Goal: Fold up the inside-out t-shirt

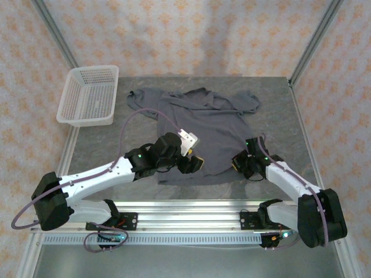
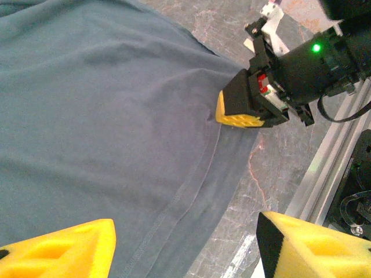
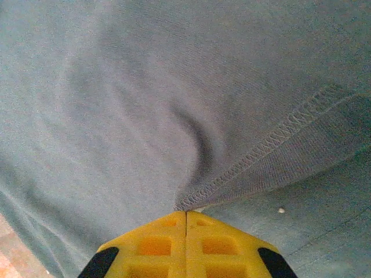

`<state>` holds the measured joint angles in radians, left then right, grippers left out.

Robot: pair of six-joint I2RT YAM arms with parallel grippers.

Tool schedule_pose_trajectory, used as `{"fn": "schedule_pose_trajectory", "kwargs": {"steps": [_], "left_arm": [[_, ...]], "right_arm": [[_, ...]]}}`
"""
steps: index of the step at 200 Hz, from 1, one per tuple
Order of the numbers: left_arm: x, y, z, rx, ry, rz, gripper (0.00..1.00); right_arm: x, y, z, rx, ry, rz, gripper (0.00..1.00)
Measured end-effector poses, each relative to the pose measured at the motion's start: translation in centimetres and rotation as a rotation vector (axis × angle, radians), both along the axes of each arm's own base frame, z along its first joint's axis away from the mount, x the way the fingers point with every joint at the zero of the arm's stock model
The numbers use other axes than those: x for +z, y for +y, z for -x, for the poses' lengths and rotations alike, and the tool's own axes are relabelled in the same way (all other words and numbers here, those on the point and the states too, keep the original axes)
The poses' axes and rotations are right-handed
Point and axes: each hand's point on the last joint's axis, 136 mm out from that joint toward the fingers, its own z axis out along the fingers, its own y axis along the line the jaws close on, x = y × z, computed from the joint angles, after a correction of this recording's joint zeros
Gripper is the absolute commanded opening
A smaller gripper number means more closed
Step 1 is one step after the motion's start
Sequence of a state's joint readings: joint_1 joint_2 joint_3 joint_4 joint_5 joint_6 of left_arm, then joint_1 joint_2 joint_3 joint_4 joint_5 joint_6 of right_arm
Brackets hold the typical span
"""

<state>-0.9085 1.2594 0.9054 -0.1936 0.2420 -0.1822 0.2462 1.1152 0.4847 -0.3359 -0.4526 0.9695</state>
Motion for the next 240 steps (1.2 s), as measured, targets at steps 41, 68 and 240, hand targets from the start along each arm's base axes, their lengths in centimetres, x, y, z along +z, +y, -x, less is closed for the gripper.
{"fn": "schedule_pose_trajectory", "kwargs": {"steps": [41, 68, 240], "left_arm": [[-0.9, -1.0, -0.3, -0.014, 0.011, 0.005, 0.65], [-3.4, -3.0, -0.7, -0.045, 0.042, -0.017, 0.68], [-7.9, 0.7, -9.1, 0.342, -0.018, -0.337, 0.0]], "right_arm": [[4.9, 0.5, -2.3, 0.002, -0.145, -0.031, 0.0], [7.7, 0.8, -3.5, 0.001, -0.22, -0.048, 0.0], [11.1, 1.6, -1.9, 0.161, -0.332, 0.072, 0.32]]}}
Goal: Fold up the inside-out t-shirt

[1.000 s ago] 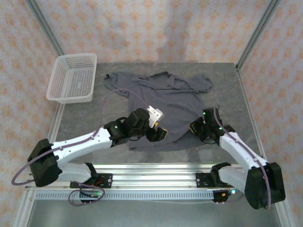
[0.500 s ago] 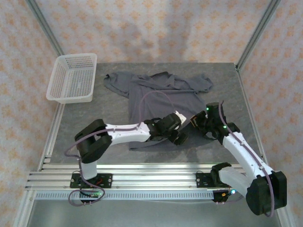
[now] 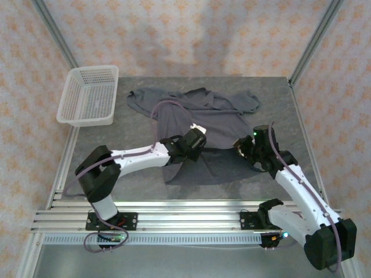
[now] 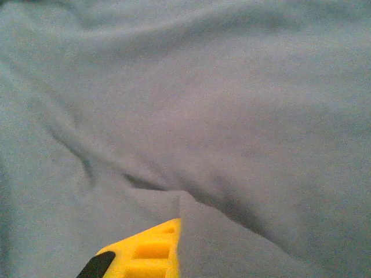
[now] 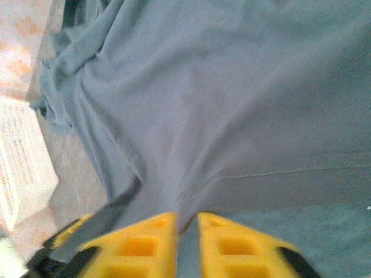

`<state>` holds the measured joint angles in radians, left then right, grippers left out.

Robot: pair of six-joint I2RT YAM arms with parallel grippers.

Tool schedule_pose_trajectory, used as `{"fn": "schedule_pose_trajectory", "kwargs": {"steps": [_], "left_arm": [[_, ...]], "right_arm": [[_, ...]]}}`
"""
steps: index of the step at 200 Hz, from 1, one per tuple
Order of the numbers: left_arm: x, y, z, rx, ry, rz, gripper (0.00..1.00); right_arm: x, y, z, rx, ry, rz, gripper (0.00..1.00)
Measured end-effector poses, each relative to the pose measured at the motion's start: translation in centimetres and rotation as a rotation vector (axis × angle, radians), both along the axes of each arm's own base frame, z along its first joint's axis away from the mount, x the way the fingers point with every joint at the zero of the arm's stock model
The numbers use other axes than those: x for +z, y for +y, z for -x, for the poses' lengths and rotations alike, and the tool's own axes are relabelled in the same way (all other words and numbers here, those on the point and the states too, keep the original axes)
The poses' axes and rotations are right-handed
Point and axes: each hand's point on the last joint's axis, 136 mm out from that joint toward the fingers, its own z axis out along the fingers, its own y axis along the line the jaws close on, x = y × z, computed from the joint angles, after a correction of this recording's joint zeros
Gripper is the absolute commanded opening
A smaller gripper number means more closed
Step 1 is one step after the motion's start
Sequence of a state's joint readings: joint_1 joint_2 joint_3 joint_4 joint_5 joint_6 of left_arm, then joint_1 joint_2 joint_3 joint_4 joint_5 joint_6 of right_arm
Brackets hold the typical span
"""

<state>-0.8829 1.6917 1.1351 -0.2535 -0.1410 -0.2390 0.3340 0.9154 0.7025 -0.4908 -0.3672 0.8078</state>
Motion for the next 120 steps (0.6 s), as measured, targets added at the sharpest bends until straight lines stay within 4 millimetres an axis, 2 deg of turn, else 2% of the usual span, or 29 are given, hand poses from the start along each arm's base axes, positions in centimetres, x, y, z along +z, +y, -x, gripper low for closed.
{"fn": "schedule_pose_trajectory", "kwargs": {"steps": [17, 28, 46, 55, 68, 80, 95, 120], "left_arm": [[1.6, -0.4, 0.4, -0.012, 0.0, 0.059, 0.0], [2.2, -0.5, 0.5, -0.013, 0.006, 0.091, 0.0], [2.8, -0.5, 0.4, -0.005, 0.022, 0.132, 0.0], [2.9, -0.5, 0.2, -0.001, 0.03, 0.146, 0.0], [3.3, -0.4, -0.1, 0.01, 0.038, 0.164, 0.0], [3.8, -0.4, -0.4, 0.021, 0.042, 0.184, 0.0], [4.7, -0.4, -0.5, 0.022, 0.045, 0.214, 0.0], [7.0, -0.6, 0.1, -0.001, 0.041, 0.286, 0.0]], "right_arm": [[0.7, 2.7, 1.0, 0.139, -0.09, 0.066, 0.34], [1.2, 5.1, 1.9, 0.232, -0.175, 0.08, 0.32], [0.7, 8.5, 3.7, 0.359, -0.312, 0.101, 0.19], [-0.2, 10.4, 4.7, 0.428, -0.378, 0.124, 0.09], [-1.9, 12.6, 5.7, 0.492, -0.448, 0.156, 0.03], [-3.9, 13.5, 5.5, 0.508, -0.479, 0.203, 0.0], [-6.2, 13.5, 4.4, 0.498, -0.51, 0.297, 0.0], [-7.8, 13.6, 1.6, 0.468, -0.599, 0.494, 0.0]]}}
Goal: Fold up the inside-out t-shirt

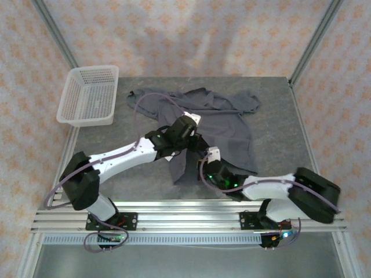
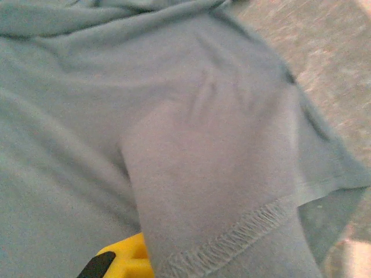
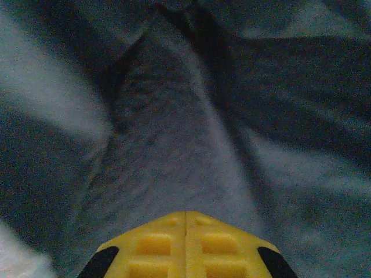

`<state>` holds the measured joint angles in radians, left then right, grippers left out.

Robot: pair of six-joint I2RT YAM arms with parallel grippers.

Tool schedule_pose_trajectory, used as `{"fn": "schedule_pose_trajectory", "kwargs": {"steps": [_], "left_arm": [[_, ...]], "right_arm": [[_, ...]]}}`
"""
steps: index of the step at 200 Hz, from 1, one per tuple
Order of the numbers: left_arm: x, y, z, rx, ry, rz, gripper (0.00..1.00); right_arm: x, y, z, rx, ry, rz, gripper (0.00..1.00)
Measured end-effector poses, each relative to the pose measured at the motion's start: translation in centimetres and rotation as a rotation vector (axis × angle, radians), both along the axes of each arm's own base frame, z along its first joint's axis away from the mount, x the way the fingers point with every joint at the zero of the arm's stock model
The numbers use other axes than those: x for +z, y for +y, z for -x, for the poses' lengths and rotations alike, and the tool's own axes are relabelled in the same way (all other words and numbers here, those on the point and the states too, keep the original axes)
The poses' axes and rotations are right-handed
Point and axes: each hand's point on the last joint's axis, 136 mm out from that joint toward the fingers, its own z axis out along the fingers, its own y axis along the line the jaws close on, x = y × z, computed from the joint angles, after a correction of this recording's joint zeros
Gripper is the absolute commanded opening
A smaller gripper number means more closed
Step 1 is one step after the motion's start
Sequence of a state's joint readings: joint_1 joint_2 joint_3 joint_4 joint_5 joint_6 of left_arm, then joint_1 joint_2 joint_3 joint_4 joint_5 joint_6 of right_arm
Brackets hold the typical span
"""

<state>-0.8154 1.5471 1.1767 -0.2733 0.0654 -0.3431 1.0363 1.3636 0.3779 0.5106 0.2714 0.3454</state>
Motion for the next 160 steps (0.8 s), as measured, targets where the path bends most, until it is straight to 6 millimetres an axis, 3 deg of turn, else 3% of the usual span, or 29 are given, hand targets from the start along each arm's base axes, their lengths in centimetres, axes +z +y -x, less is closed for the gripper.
{"fn": "schedule_pose_trajectory", "kwargs": {"steps": [45, 83, 101, 115, 132, 160], "left_arm": [[6.0, -0.3, 1.4, -0.052, -0.047, 0.121, 0.0], [11.1, -0.5, 2.8, -0.13, -0.101, 0.198, 0.0], [12.6, -0.7, 3.3, -0.158, -0.115, 0.222, 0.0], [13.5, -1.0, 3.4, -0.173, -0.126, 0.239, 0.0], [14.3, -1.1, 3.4, -0.179, -0.136, 0.252, 0.0], [15.8, -1.4, 3.2, -0.183, -0.156, 0.274, 0.0]], "right_arm": [[1.8, 0.5, -7.3, -0.201, -0.313, 0.227, 0.0], [4.2, -5.7, -14.7, -0.424, -0.348, 0.248, 0.0], [5.9, -6.8, -17.4, -0.464, -0.345, 0.194, 0.0], [6.6, -5.6, -18.1, -0.429, -0.331, 0.139, 0.0], [6.3, -3.4, -17.6, -0.368, -0.303, 0.068, 0.0], [2.7, -0.3, -16.4, -0.3, -0.2, 0.005, 0.0]]}}
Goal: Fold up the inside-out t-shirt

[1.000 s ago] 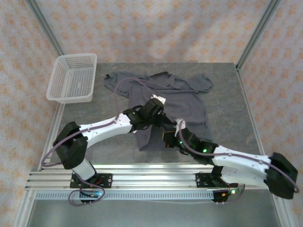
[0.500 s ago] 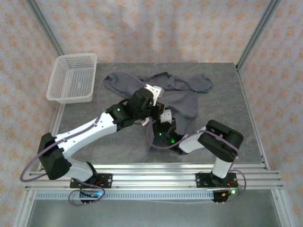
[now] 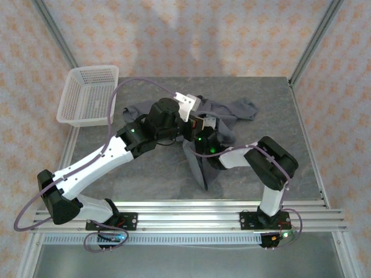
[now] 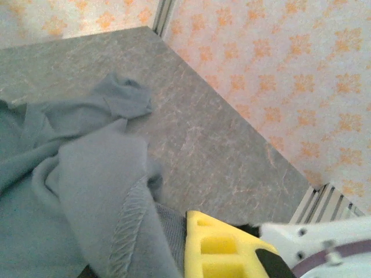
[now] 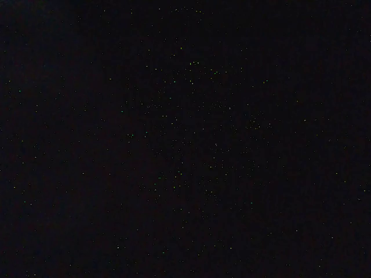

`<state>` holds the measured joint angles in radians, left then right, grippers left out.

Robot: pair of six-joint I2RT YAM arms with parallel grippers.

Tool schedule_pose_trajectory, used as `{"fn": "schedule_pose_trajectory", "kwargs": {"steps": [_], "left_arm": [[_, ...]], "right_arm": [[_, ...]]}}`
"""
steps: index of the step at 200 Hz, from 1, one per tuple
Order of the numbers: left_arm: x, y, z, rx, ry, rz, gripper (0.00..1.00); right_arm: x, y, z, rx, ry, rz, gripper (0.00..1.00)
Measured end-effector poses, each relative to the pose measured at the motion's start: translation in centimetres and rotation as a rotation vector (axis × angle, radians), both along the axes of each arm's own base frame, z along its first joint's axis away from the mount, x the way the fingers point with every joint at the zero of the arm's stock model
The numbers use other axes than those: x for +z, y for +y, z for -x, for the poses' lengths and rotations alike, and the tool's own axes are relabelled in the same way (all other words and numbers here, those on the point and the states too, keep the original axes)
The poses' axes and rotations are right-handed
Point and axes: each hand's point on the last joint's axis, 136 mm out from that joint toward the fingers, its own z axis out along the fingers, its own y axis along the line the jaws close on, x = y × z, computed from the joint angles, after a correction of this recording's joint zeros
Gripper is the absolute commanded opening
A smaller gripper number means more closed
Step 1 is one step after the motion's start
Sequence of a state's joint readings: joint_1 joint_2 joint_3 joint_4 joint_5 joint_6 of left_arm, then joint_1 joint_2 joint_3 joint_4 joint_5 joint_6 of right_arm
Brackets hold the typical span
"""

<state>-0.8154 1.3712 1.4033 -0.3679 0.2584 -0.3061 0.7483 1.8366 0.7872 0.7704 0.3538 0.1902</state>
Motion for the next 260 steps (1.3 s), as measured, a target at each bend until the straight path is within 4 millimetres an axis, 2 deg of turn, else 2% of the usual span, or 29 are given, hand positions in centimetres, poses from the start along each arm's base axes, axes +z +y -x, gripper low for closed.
{"fn": "schedule_pose_trajectory", "kwargs": {"steps": [24, 38, 52, 65, 78, 93, 114, 135, 154, 174, 200, 213, 222, 234, 260], "left_arm": [[2.2, -1.3, -0.3, -0.036, -0.01, 0.049, 0.0], [3.4, -2.3, -0.3, -0.064, -0.018, 0.075, 0.0], [4.7, -3.3, 0.0, -0.097, -0.03, 0.098, 0.0], [5.8, -4.1, 0.9, -0.133, -0.044, 0.115, 0.0], [6.8, -4.9, 2.0, -0.166, -0.061, 0.127, 0.0], [7.3, -5.4, 3.1, -0.188, -0.084, 0.123, 0.0], [6.9, -4.6, 3.3, -0.147, -0.108, 0.077, 0.0], [6.2, -1.9, 2.7, -0.046, -0.144, 0.003, 0.0], [6.5, 0.4, 2.8, 0.013, -0.18, -0.034, 0.0], [7.1, 1.0, 3.4, -0.008, -0.206, -0.037, 0.0], [7.4, -1.3, 4.7, -0.144, -0.181, -0.003, 0.0], [7.4, -2.9, 5.1, -0.217, -0.158, 0.018, 0.0], [7.5, -4.1, 5.4, -0.266, -0.144, 0.032, 0.0], [7.8, -5.2, 5.9, -0.321, -0.133, 0.049, 0.0], [9.0, -6.0, 7.3, -0.392, -0.137, 0.082, 0.0]], "right_arm": [[-4.0, 2.4, 0.2, 0.033, 0.093, -0.005, 0.0], [-4.9, 3.2, 0.1, 0.04, 0.128, -0.021, 0.0], [-4.5, 3.8, -1.1, 0.04, 0.154, -0.064, 0.0], [-3.0, 3.9, -3.4, 0.03, 0.151, -0.142, 0.0], [-1.6, 3.3, -5.7, 0.005, 0.132, -0.208, 0.0], [-1.0, 2.4, -7.0, -0.013, 0.136, -0.24, 0.0], [-1.6, 2.6, -6.9, 0.016, 0.195, -0.23, 0.0], [-1.8, 3.0, -5.1, 0.066, 0.284, -0.195, 0.0], [0.3, 2.7, -3.5, 0.105, 0.305, -0.204, 0.0], [4.2, 2.3, -3.5, 0.138, 0.303, -0.248, 0.0], [9.1, 3.6, -6.4, 0.15, 0.3, -0.345, 0.0], [9.8, 4.6, -7.7, 0.143, 0.309, -0.383, 0.0], [9.1, 5.0, -8.3, 0.132, 0.328, -0.394, 0.0], [6.7, 5.3, -8.7, 0.111, 0.382, -0.385, 0.0], [-0.7, 4.4, -8.0, 0.045, 0.543, -0.297, 0.0]]}}
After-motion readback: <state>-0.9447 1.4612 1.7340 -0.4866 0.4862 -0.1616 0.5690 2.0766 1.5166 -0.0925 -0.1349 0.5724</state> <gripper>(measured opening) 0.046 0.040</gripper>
